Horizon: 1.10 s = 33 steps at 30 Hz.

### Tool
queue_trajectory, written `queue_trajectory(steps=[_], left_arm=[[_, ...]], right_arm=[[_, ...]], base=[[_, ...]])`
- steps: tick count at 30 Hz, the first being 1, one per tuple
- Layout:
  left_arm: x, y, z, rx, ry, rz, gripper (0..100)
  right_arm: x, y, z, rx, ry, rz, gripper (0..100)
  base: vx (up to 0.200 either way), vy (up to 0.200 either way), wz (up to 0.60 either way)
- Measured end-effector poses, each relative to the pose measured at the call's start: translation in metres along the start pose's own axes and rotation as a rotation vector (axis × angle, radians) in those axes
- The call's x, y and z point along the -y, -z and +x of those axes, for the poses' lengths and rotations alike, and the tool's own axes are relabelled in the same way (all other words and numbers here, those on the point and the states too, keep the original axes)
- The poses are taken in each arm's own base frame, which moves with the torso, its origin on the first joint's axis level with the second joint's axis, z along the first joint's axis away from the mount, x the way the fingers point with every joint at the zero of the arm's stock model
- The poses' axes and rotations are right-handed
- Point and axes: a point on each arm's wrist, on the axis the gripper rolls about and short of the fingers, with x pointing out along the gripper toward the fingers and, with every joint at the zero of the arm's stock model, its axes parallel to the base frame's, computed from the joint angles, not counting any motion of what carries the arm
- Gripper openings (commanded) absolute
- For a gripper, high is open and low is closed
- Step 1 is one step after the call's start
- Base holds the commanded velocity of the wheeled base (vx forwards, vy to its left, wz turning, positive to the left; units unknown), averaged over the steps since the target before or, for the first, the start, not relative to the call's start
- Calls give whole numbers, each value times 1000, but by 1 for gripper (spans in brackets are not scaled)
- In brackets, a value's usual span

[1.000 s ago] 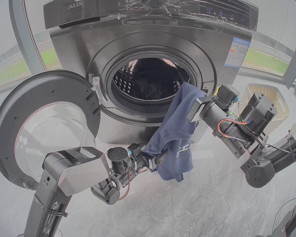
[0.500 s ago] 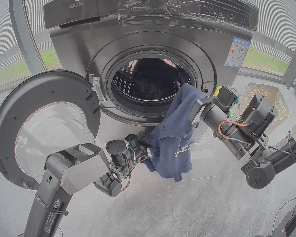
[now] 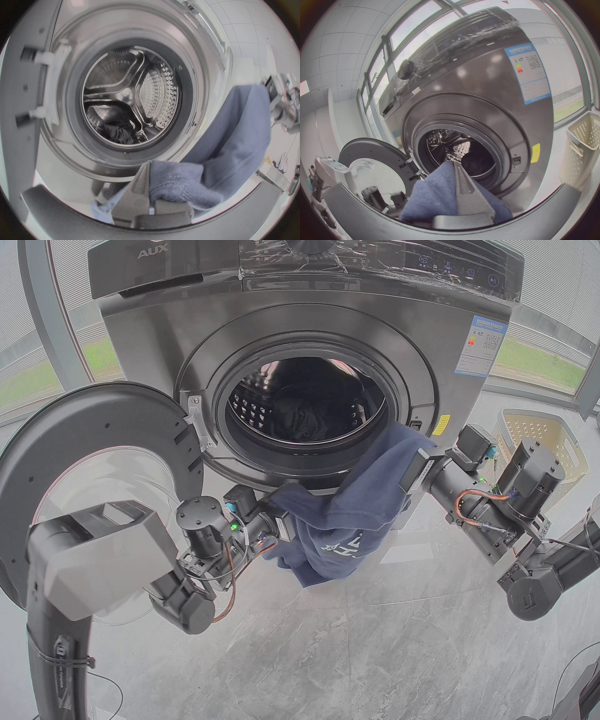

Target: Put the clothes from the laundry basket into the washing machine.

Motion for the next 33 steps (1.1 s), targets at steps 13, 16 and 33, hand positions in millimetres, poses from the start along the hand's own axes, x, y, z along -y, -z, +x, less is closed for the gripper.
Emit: queue_trajectory(steps=[13,16,33], left_arm=[[18,-103,-66,120,19,5,0],[20,-118,-74,155,19,9,0],[24,-159,-92,272,9,21,0]], right_arm=[[29,6,-24,-53,92,76,0],[33,7,-27,-59,106,79,0],[43,-3,-29,9,165,64,0]], base=[[0,0,0],[0,0,0],[0,0,0]])
